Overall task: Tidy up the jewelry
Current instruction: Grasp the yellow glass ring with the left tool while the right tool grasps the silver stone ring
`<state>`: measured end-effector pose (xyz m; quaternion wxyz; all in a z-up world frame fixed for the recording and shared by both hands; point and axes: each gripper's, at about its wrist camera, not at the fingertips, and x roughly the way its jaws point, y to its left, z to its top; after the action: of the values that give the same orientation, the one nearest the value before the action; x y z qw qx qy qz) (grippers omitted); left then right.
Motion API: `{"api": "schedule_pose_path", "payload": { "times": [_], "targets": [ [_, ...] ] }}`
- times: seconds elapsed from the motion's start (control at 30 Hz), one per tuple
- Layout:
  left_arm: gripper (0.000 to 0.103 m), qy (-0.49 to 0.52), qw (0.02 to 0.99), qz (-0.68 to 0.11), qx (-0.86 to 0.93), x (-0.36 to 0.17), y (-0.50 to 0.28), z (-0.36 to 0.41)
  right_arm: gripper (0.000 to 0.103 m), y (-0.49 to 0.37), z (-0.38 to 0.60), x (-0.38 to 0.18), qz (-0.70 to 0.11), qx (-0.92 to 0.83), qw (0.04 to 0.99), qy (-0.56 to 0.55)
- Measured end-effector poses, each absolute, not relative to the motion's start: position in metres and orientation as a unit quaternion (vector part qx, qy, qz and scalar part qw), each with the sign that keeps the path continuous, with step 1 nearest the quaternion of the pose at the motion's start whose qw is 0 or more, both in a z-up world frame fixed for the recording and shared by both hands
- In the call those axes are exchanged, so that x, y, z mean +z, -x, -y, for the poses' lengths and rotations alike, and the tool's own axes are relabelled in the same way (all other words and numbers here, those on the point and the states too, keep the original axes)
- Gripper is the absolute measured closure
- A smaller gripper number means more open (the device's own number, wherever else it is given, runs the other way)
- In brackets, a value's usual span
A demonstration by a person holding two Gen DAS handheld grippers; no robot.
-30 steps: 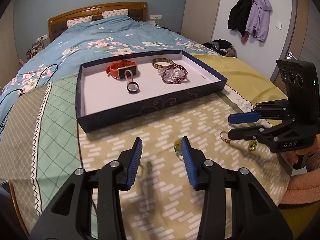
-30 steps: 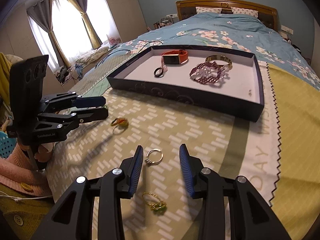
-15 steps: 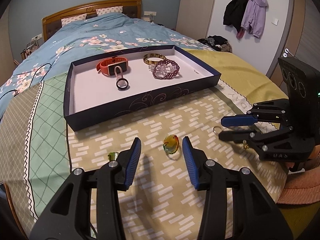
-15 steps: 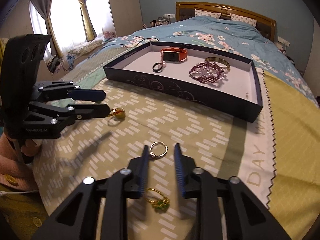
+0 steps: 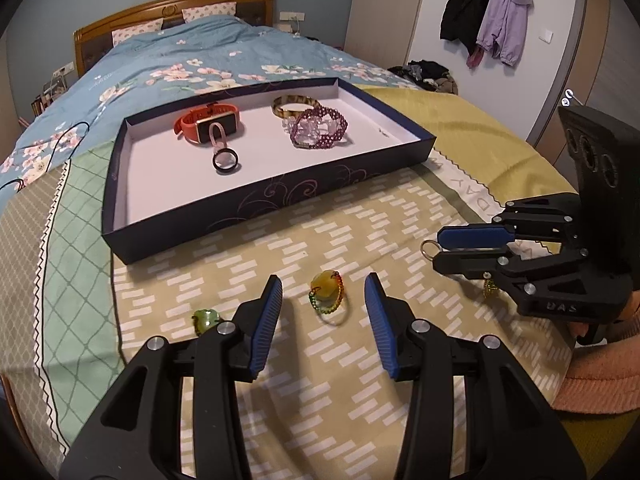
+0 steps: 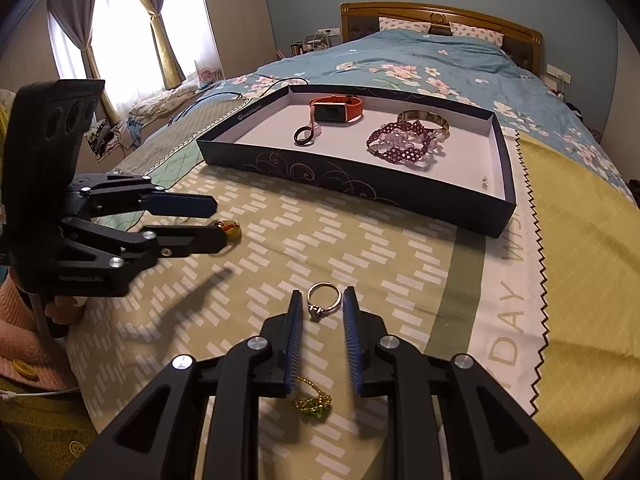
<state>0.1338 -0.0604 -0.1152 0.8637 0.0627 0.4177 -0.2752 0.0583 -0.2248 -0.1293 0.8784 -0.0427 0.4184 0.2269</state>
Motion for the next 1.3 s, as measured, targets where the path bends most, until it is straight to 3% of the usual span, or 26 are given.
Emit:
{"api": "schedule_pose_path", "payload": {
  "times": [0.23,0.47,1.3],
  "targets": [
    [0.067,-0.065,0.857,-0.432,-0.272,-0.121,-0.14,0.066,0.084,-0.059,0.222,-0.13,-0.415,0.222,0.881,0.047],
    [0.086,-0.066,0.86,-0.433,-0.261,-0.122,-0.142,0.064,0.088,-0.06,0.224,-0.129,-0.414,0.222,0.882,0.042],
    [0.086,-0.033,0.882,-0.397,-0.251,-0.098,-0.139,0.052,0.088,-0.068,0.239,-0.103,-0.365,0.216,0.905,0.006]
  ]
}}
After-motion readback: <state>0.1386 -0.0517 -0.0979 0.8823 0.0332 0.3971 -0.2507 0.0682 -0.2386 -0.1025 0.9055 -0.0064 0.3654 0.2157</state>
